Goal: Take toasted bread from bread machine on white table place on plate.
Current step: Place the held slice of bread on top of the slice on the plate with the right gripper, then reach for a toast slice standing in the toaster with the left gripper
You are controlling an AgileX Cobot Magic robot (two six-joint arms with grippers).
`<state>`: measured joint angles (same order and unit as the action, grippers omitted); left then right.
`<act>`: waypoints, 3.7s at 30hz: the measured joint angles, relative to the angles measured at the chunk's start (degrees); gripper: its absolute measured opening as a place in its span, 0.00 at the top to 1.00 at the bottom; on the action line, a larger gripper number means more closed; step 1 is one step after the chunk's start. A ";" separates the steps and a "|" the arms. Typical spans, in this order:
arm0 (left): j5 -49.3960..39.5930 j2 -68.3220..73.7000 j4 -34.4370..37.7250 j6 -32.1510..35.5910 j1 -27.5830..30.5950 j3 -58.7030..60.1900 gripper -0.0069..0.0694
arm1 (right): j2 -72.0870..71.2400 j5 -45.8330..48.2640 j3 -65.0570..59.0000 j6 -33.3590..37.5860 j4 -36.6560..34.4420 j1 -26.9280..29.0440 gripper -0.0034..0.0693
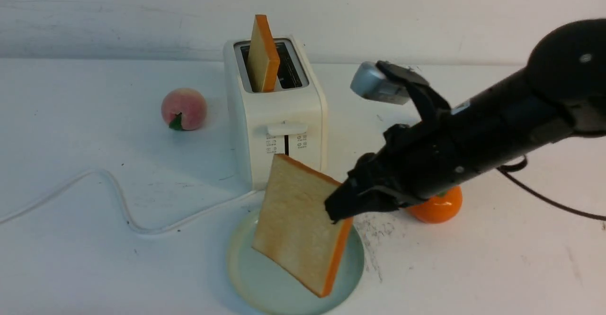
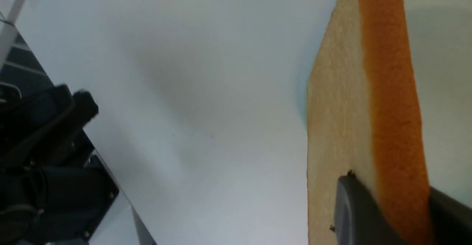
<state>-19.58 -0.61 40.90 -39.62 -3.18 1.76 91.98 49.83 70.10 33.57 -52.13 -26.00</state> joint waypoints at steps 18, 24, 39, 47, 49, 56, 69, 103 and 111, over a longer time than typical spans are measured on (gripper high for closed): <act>-0.06 0.00 -0.17 0.04 0.00 0.00 0.60 | 14.40 -5.65 0.00 7.00 -8.91 0.00 0.59; -0.06 0.00 -0.17 0.04 0.00 0.00 0.60 | 14.27 -6.16 0.07 7.05 -4.21 0.00 0.29; -3.51 0.00 3.51 0.61 0.00 -0.84 0.68 | -3.03 -3.65 7.22 -10.82 32.88 0.00 0.25; -10.82 2.41 5.52 12.69 0.00 -19.07 0.93 | -20.11 15.14 8.87 -32.88 58.00 0.00 0.87; -12.61 4.68 5.46 14.24 0.00 -22.10 0.93 | -22.54 16.34 8.38 -35.93 59.70 0.00 0.93; -31.99 35.80 -2.48 33.71 0.00 -44.86 0.93 | -41.08 17.36 -2.61 -44.36 62.44 0.00 0.98; -46.70 82.71 -11.48 29.40 -7.73 -85.61 0.93 | -56.68 13.63 -21.09 -44.83 64.08 0.00 0.98; -39.04 117.86 -75.29 -12.15 -31.94 -120.59 0.38 | -57.03 6.16 -22.82 -45.02 64.79 0.00 0.97; -36.43 119.46 -78.61 -12.15 -31.94 -120.59 0.45 | -57.03 5.16 -22.82 -45.02 64.85 0.00 0.96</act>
<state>-56.01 118.86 -37.71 -51.77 -35.13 -118.82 34.95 54.99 47.28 -11.45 12.72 -26.00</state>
